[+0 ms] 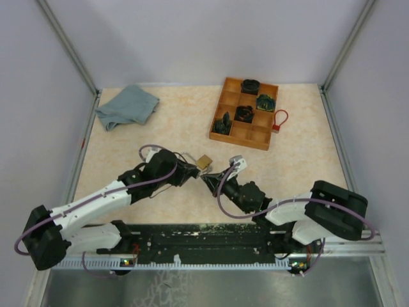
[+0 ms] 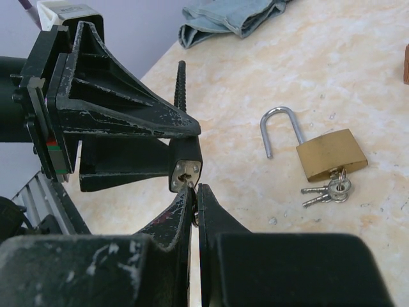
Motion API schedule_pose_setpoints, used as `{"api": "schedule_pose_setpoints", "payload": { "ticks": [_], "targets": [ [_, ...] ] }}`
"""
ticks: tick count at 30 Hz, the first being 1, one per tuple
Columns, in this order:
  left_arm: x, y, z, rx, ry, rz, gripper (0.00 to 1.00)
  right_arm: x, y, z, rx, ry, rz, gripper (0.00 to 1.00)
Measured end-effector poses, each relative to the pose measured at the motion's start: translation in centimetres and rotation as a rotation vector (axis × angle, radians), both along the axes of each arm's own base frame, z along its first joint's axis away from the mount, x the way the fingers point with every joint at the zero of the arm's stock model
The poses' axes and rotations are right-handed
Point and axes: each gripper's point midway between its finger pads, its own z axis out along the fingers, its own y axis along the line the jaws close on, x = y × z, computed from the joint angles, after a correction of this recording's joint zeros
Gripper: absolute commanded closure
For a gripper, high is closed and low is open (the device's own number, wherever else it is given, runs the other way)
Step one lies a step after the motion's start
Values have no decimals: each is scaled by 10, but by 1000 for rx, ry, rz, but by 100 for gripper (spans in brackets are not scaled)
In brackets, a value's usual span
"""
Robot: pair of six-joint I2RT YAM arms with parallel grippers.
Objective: Unlock with the key
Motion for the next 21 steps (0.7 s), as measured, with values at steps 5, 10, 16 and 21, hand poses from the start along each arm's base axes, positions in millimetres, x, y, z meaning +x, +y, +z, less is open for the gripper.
{"api": "schedule_pose_setpoints", "payload": {
  "ticks": [5,10,16,21],
  "targets": [
    [-1,4,5,-18,-2,18,100,-1,2,2,29,-53,9,100],
    [-2,9,13,-45,-21,38,100,-5,8,8,54,-108,23,100],
    [-4,12,13,-57,-22,51,100,-8,12,9,35,-171,29,100],
    [-5,14,10,-53,-22,53,100,-10,14,4,11,-190,37,100]
  ]
}}
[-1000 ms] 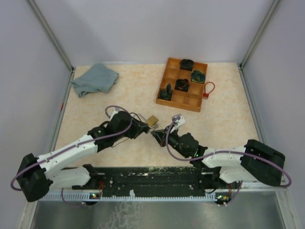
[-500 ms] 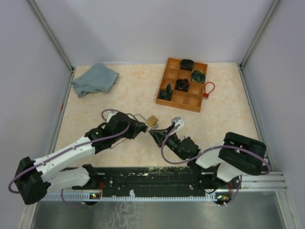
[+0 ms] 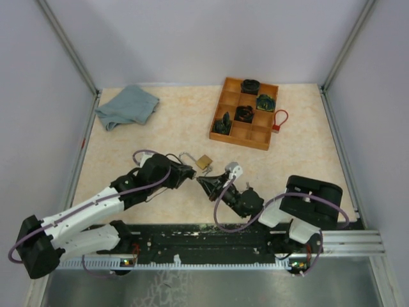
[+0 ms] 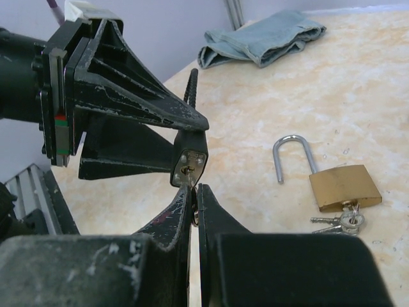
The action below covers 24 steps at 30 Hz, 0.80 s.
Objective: Unlock with the key
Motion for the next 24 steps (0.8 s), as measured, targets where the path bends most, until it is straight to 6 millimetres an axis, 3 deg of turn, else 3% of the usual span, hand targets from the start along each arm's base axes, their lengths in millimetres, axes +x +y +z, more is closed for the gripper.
{"api": "schedule_pose_setpoints", "payload": {
  "ticks": [9,19,24],
  "targets": [
    [-8,4,-14,43,17,-27,100,-10,7,-23,-101,-30,19,100],
    [0,-12,14,-41,-84,-71,100,-4,-7,14,34,-19,54,100],
    [-1,-19,19,-39,-111,-120,100,-12,-7,22,32,-2,120,100]
  ]
}}
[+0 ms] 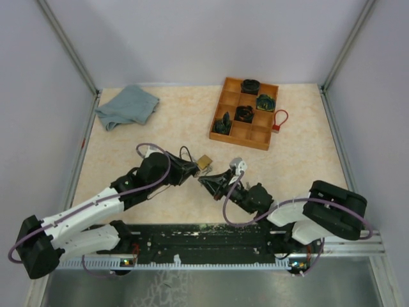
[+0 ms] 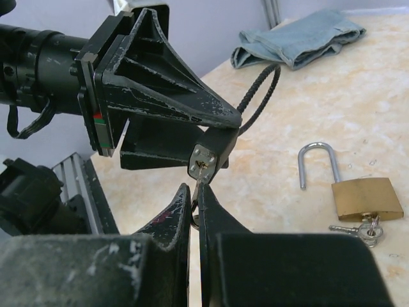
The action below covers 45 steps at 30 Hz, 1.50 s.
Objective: Unlock with the key
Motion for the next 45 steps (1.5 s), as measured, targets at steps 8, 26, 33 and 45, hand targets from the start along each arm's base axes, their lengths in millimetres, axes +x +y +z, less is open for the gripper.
{"api": "schedule_pose_setpoints", "payload": {
  "ticks": [8,26,33,45],
  "targets": [
    [1,2,-4,79,-51,-38,100,4,4,-7,-44,93,6,100],
    [-13,-4,10,146,-177,-65,100,-4,-3,-4,-34,242,11,100],
    [-13,-1,14,185,-212,-75,100,-6,1,0,-68,243,47,100],
    [-13,3,17,248,-227,-78,100,-5,1,5,-130,242,53,100]
  ]
}}
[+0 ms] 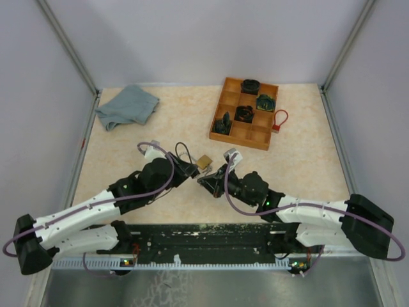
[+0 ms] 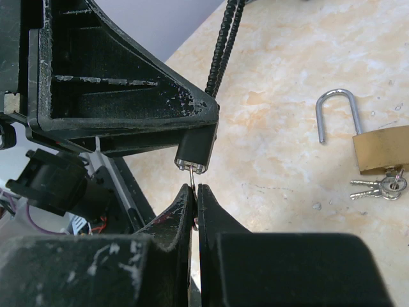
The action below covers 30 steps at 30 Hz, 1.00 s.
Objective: Unlock with the key
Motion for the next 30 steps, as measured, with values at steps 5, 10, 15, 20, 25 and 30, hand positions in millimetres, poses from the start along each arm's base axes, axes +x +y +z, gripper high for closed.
{"api": "schedule_pose_setpoints", "payload": {
  "ticks": [5,10,15,20,25,30],
  "targets": [
    [0,3,-3,-5,19,27,100,0,1,-1,5,11,-1,100],
    [-2,4,-5,34,-1,28,100,-1,2,-3,-5,36,3,100],
    [-2,6,-6,55,-8,44,100,0,3,-3,-18,44,0,100],
    [-3,10,-11,74,-3,79,100,2,10,-11,-13,65,5,100],
    [-1,14,-23,115,2,134,100,4,17,-21,-4,103,7,100],
    [-1,12,-24,111,3,144,100,4,14,-23,5,92,-2,100]
  ]
}}
